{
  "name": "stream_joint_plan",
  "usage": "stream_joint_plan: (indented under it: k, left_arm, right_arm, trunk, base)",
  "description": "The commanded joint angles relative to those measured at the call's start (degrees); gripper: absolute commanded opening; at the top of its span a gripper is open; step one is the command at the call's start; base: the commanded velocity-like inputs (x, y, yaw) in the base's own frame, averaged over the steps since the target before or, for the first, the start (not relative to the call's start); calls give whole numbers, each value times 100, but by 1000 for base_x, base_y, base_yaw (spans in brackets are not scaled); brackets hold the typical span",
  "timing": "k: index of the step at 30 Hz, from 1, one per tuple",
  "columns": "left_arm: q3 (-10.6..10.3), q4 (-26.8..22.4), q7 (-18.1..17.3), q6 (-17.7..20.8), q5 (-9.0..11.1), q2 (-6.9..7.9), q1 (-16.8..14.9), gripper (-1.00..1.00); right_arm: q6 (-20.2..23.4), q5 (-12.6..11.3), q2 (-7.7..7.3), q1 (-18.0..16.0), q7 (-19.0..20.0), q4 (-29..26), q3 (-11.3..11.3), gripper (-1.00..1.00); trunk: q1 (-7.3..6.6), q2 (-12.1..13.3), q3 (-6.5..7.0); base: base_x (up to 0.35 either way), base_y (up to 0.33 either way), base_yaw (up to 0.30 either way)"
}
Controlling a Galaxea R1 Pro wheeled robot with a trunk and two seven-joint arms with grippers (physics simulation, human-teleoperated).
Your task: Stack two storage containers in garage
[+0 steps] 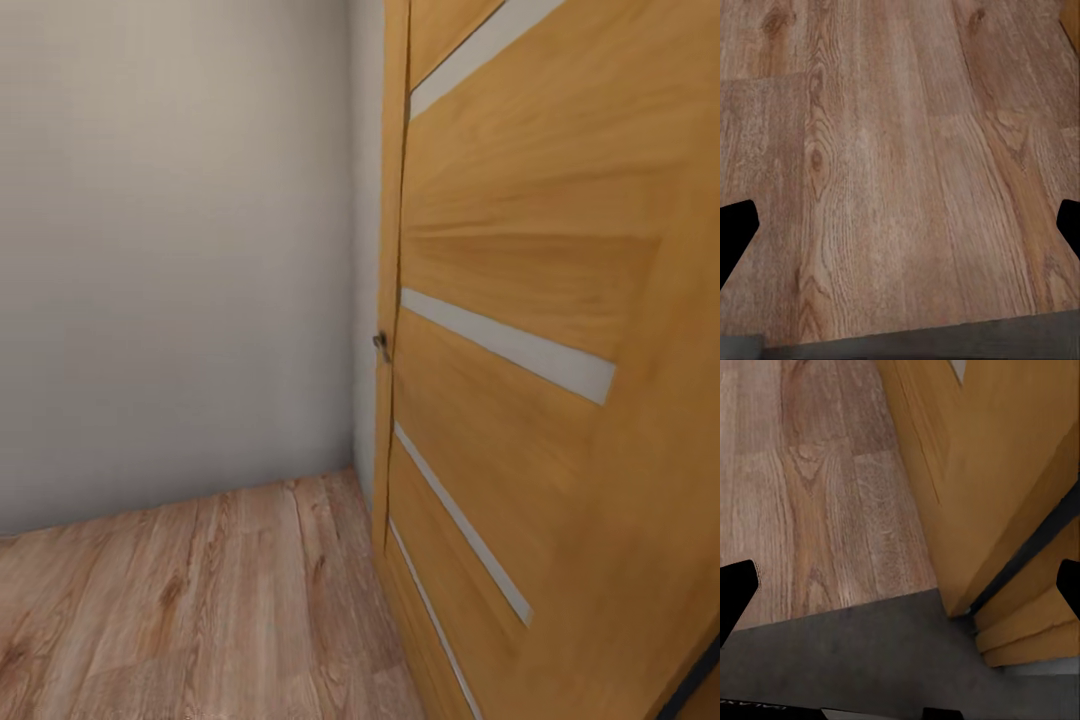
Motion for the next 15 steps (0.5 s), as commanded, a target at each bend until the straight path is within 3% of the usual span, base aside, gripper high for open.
stream_joint_plan:
  k: [1,4,10,15]
  left_arm:
    - [17,22,33,-68,-21,-13,14,100]
    - [16,17,67,-290,-30,-70,94,100]
    - [1,6,32,-332,-12,-80,114,100]
    - [-26,5,9,204,-4,-69,115,100]
  right_arm:
    - [-21,8,-1,-2,5,6,-2,100]
    - [-20,8,-2,-2,5,6,0,100]
    - [-20,2,-3,-2,-7,6,-2,100]
    - [-20,-8,5,-2,-12,6,-2,100]
  trunk:
    - [0,-3,-4]
    - [0,-3,-4]
    - [0,-3,-4]
    - [0,-3,-4]
  base:
    - [0,0,293]
    - [0,0,293]
    - [0,0,293]
    - [0,0,293]
